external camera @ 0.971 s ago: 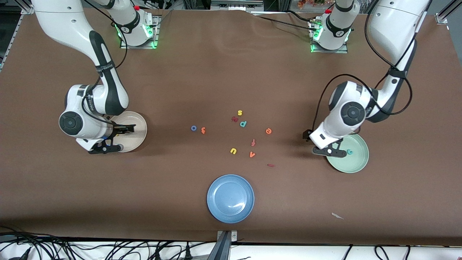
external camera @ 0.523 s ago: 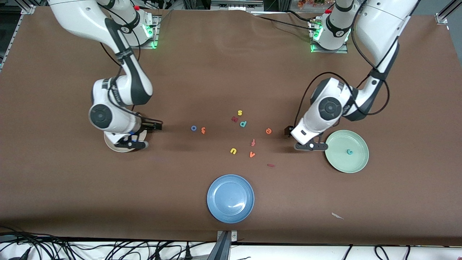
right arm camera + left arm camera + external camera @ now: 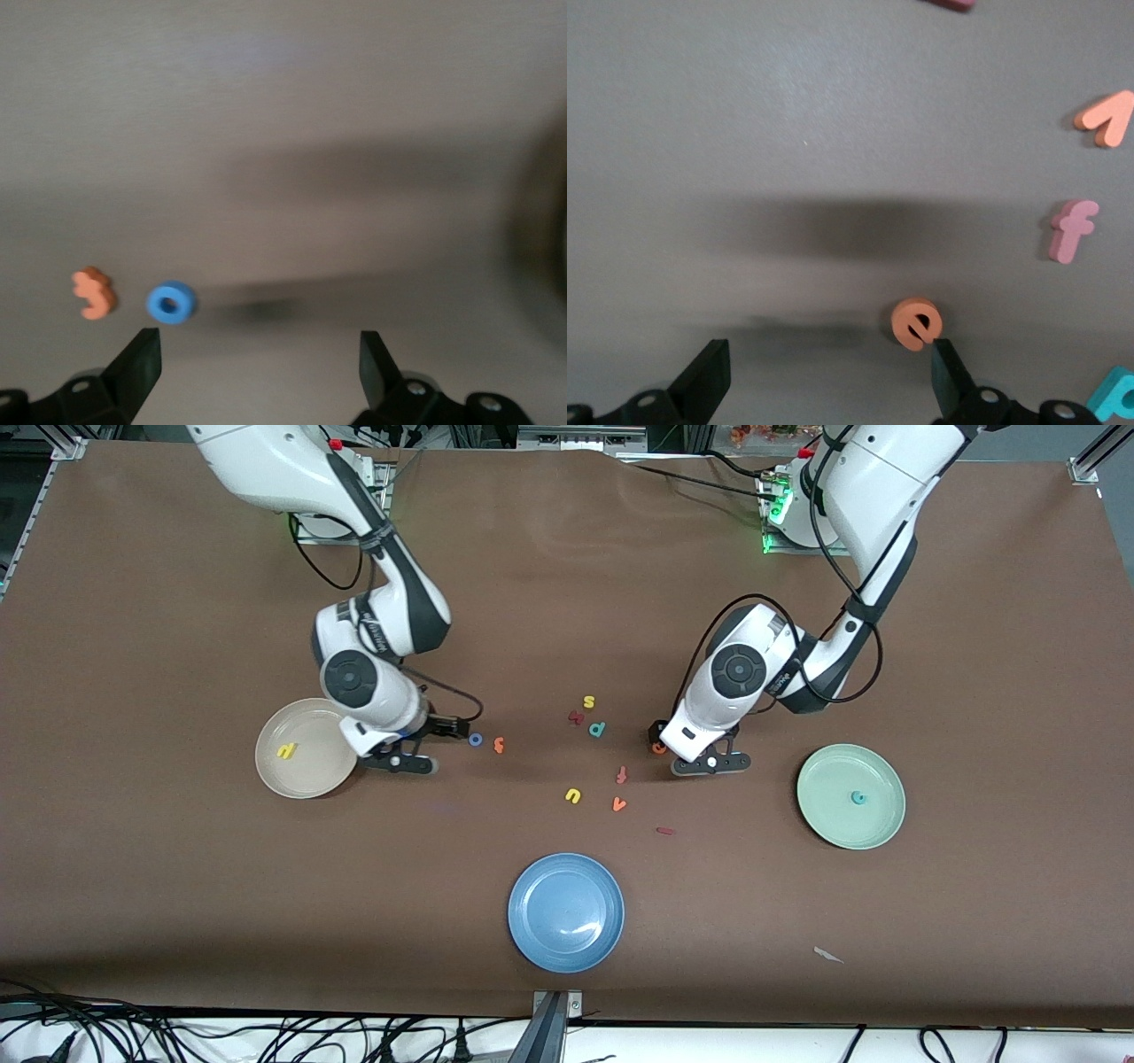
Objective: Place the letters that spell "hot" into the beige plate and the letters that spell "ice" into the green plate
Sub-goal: 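Grasp the orange e with the left gripper while the right gripper grasps blue o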
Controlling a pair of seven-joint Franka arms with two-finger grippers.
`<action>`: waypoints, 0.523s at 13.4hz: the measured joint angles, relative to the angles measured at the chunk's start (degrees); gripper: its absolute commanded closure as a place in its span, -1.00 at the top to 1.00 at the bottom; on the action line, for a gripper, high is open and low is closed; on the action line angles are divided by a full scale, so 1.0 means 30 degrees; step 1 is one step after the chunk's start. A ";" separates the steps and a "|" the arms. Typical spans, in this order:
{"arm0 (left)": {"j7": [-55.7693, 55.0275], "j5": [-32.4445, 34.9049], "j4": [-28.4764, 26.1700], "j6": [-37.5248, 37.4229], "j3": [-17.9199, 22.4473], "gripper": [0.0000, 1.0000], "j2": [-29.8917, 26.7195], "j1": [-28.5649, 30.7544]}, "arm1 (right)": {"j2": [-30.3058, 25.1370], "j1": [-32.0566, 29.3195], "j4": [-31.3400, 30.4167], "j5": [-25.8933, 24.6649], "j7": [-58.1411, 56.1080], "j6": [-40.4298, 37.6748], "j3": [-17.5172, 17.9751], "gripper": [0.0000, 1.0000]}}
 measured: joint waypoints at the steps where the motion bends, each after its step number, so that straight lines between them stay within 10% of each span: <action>1: -0.0234 0.0000 0.0010 0.0003 0.0003 0.97 0.0083 -0.0221 | 0.0330 0.0367 -0.0009 0.0000 0.0153 0.0796 0.0001 0.98; 4: -0.1246 0.0000 0.0404 0.0076 0.0016 0.90 0.0605 -0.0897 | 0.1248 0.0926 -0.0017 0.0000 0.0209 0.2362 0.0001 0.95; 7: -0.1539 0.0009 0.0967 0.0109 0.0069 0.74 0.1241 -0.1181 | 0.1485 0.0966 -0.0013 0.0000 0.0209 0.2586 -0.0018 0.45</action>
